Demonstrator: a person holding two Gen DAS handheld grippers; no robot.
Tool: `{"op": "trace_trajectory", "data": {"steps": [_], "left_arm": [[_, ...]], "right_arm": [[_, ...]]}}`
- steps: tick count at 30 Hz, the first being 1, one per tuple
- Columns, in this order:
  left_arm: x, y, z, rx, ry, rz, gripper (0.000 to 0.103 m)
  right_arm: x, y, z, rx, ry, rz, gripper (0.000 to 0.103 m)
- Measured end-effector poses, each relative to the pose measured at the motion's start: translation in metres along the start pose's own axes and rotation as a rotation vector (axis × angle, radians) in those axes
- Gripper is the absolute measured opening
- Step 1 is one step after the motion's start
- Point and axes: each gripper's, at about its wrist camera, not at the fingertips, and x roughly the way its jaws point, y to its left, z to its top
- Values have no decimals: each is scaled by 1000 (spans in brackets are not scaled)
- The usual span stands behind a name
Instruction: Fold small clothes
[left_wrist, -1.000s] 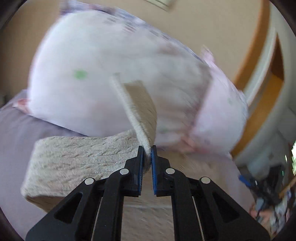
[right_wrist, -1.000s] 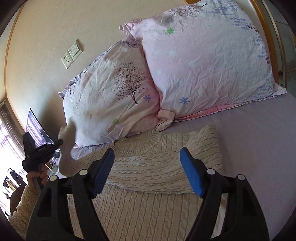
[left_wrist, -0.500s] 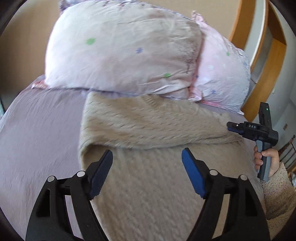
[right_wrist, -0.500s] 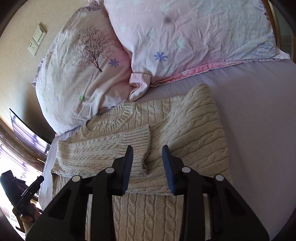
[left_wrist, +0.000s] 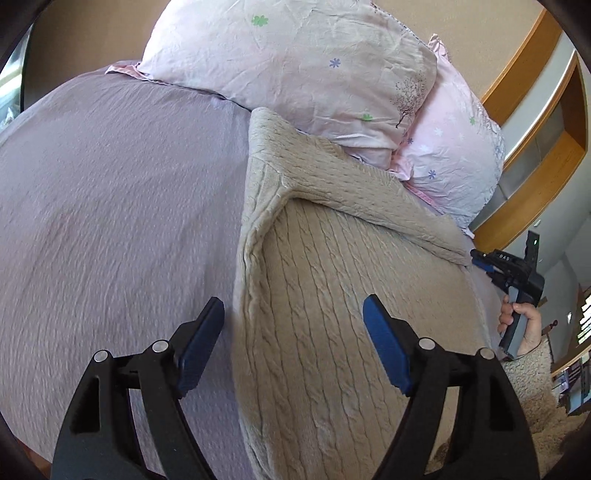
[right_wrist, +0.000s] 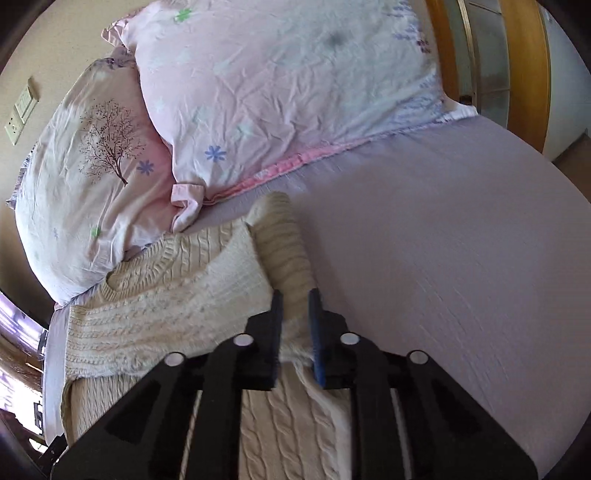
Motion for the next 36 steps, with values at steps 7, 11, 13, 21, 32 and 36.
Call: {"op": "trace_trajectory", "data": {"steps": [7,11,13,21,32,36], "left_arm": [[-27,5,-42,-53,-10,-200,55],[-46,3,-73,-70,-26,-291,52],[-49,7,-89,-114,-10,-344,52],[-53,1,-115,-134,8,-356,29],[-23,-19,50,-101,-179,-256,8],[54,-11,134,-191,-168,-128,8]], "right_arm": [[-37,-53,-71,67,135,204,36],[-63,-72,-122,106,189,411,25],[-77,-80,-144,107,202,498,18],[-105,-75,-175,-2,191,609,7],[-76,1,-20,-44,-121,708,7],[4,13,44,93,-105,582,7]]}}
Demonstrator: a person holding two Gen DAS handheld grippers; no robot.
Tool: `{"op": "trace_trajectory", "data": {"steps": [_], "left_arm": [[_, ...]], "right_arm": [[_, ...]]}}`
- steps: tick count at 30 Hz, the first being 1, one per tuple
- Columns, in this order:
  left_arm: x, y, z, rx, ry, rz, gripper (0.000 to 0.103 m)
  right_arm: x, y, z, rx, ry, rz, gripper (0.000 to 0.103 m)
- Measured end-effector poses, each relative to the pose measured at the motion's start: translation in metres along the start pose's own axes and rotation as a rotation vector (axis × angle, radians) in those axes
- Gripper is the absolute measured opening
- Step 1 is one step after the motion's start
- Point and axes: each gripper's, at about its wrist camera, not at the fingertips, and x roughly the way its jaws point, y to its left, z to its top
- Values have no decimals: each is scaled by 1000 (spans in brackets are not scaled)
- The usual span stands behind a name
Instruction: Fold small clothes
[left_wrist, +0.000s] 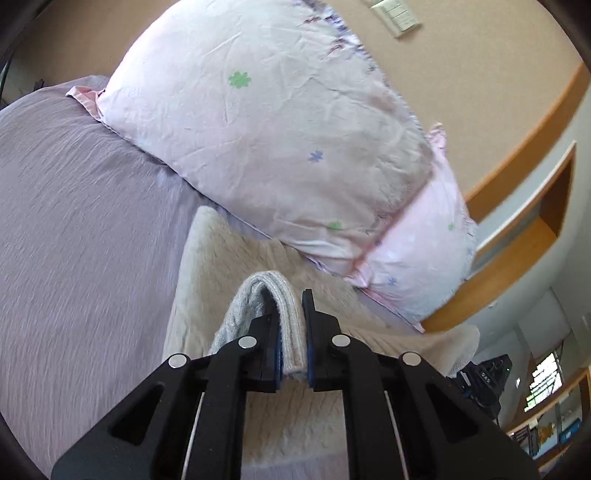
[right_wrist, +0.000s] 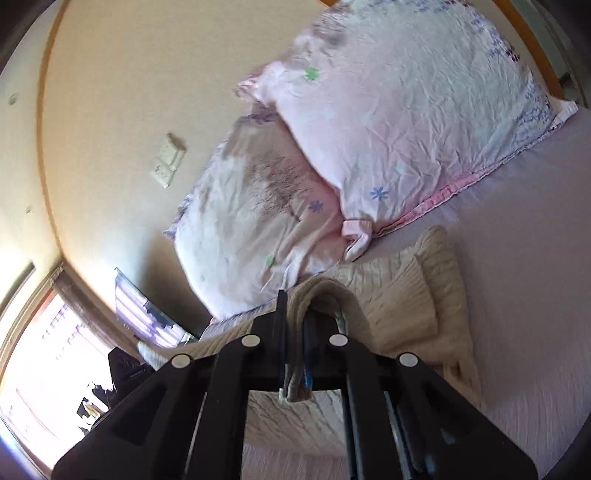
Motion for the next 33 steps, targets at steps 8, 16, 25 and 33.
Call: {"op": "trace_trajectory", "data": {"steps": [8,16,25,33], "left_arm": [[93,19,33,-51,105,142,21],[26,14,31,35,16,87,92],[43,63,9,-136,211,51,57],[56,69,-11,-349,211,-66,22]], "right_arm": [[76,-50,11,109,17,-334,29],[30,-15,16,-103,-237,-497,101],[31,-23,16,-54,-180,-397,101],[31,-21,13,-23,-128,-313,101]]}}
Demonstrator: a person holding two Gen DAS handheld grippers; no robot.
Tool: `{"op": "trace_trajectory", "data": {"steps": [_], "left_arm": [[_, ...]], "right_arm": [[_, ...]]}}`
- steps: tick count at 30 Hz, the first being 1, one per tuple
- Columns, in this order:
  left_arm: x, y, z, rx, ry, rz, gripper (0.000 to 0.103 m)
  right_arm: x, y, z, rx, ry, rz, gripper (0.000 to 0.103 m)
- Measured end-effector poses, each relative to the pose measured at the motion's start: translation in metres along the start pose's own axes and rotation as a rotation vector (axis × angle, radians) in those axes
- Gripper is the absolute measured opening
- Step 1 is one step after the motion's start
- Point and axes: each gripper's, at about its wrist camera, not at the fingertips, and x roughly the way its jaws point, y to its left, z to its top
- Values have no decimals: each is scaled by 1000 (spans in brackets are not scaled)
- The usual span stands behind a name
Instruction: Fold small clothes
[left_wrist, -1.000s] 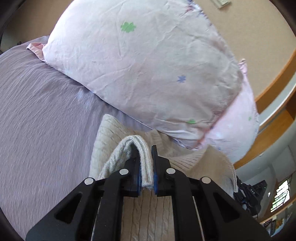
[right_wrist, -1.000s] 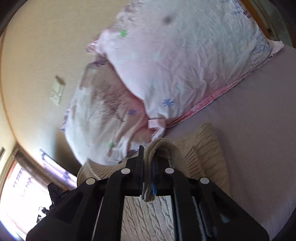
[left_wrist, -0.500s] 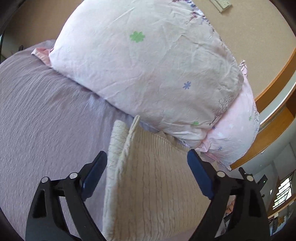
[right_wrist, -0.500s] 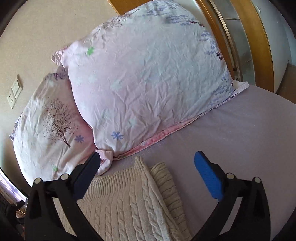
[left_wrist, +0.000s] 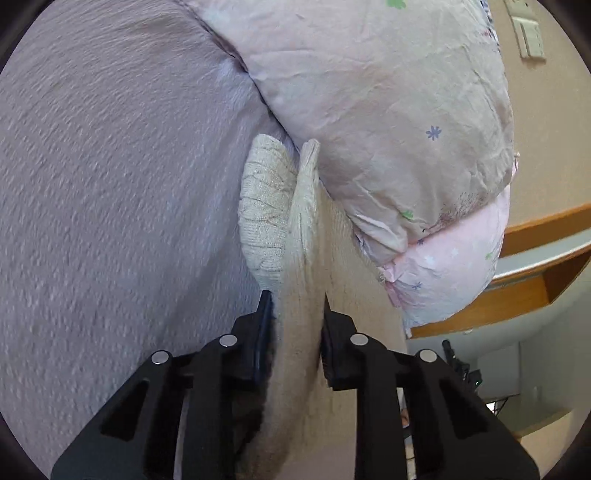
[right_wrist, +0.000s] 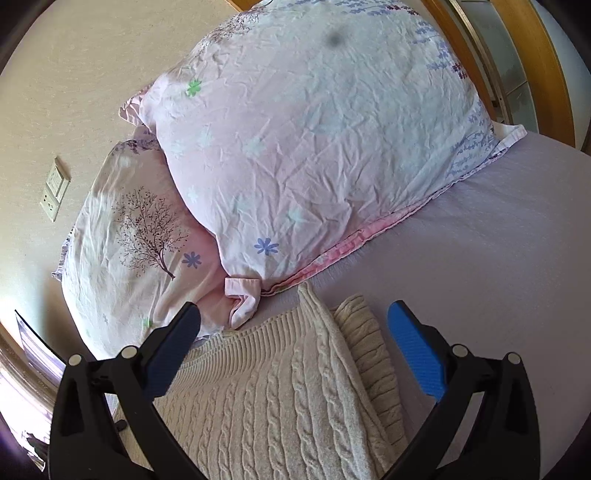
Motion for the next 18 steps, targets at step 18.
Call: {"op": "trace_trajectory", "data": {"steps": [18], "left_arm": [[217,-224,-115,92,441,-516,32]], "right_arm": [[-39,-42,31,48,-59,48,101]]}}
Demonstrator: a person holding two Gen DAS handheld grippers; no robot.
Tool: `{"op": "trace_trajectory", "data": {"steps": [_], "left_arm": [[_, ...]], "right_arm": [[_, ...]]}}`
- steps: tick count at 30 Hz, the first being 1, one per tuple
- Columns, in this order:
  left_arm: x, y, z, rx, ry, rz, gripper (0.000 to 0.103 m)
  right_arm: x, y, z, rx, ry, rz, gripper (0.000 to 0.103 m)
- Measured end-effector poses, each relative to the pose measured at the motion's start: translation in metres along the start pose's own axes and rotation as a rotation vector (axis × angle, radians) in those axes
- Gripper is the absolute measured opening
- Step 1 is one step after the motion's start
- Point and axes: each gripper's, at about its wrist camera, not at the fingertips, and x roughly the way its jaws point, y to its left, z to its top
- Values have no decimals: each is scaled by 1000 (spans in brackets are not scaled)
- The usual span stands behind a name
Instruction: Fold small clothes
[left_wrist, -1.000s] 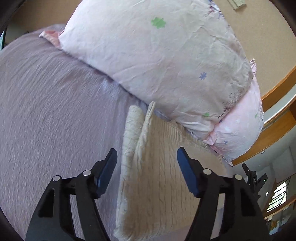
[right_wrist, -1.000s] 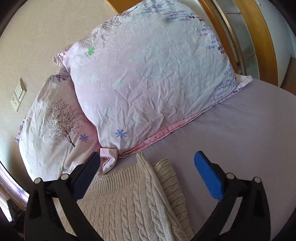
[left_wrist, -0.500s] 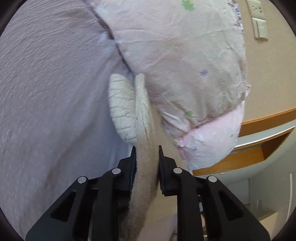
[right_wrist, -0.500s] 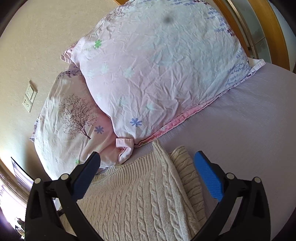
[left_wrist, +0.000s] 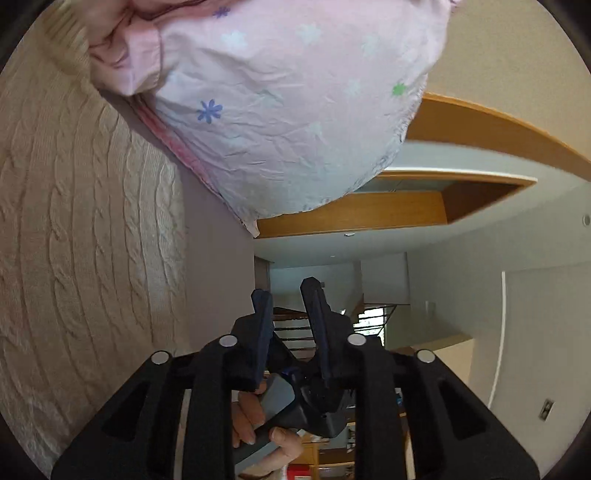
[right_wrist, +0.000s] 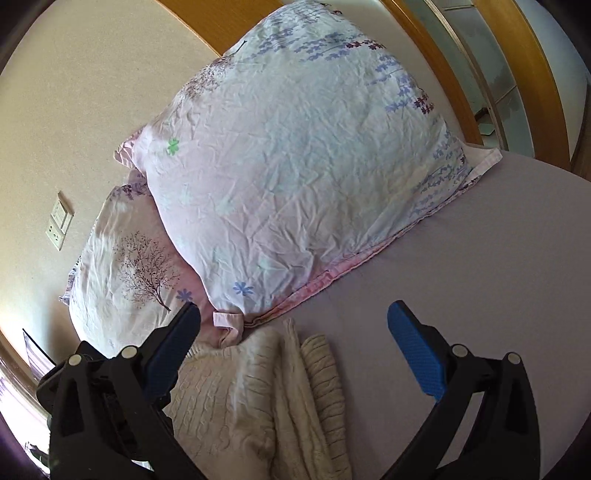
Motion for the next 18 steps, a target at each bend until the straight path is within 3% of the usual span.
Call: {"op": "trace_trajectory", "data": {"steps": [2,3,4,6,8,10,13,18], "left_arm": [[-28,-16,-4,124,-74,78,71],[-48,-22,-6,173,-130,137,79],[-66,-27,-8,222,-174,207,80],[-98,-32,-10,308,-245,397,83],[-123,-25,-10,333,-295,550,84],[-140,-10,-5,296,-297,595,84],[-142,11,-1,234,-269,622,84],[-127,26,-6,230,-215,651,86]], "right_arm": [[0,-6,2,37,45,108,100],[2,-7,2,50,76,166,97],[5,-4,0,49,118,213,93],[17,7,-9,20,220,280,73],[31,22,-18,-47,312,268,58],[44,35,-29,-119,375,189,53],[54,37,-38,-150,402,81,52],[57,37,-45,-173,436,85,52]]}}
